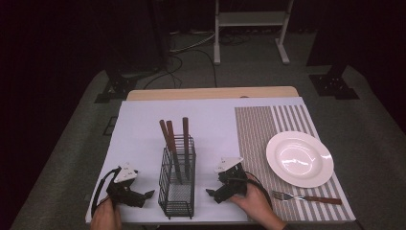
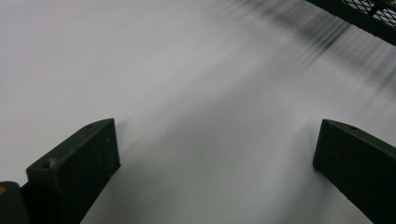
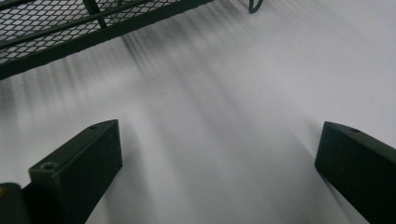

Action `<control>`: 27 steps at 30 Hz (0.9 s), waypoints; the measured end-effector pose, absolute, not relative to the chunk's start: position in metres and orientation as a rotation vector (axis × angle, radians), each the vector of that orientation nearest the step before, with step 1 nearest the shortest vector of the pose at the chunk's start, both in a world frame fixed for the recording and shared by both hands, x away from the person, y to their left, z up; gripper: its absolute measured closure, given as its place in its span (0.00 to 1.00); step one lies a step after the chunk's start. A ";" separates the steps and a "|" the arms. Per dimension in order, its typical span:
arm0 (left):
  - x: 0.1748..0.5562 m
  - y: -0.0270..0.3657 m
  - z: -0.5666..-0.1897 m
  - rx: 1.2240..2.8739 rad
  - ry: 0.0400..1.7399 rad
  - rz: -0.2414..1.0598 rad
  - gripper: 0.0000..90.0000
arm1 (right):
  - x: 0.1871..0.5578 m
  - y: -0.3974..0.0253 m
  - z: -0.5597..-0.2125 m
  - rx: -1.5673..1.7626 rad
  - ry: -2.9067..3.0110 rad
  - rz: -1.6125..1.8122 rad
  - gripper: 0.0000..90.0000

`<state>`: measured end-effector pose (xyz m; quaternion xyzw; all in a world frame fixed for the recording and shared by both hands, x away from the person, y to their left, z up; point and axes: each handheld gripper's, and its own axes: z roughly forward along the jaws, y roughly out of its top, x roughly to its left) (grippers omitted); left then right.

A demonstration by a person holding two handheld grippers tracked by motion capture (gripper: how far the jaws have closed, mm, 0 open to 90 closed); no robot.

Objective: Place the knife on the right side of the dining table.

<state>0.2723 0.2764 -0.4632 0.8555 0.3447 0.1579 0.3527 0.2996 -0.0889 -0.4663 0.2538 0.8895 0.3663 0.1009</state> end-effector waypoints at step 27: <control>0.272 0.276 -0.463 2.209 0.894 0.405 0.00 | 0.308 -0.100 -0.437 0.792 2.586 1.173 0.19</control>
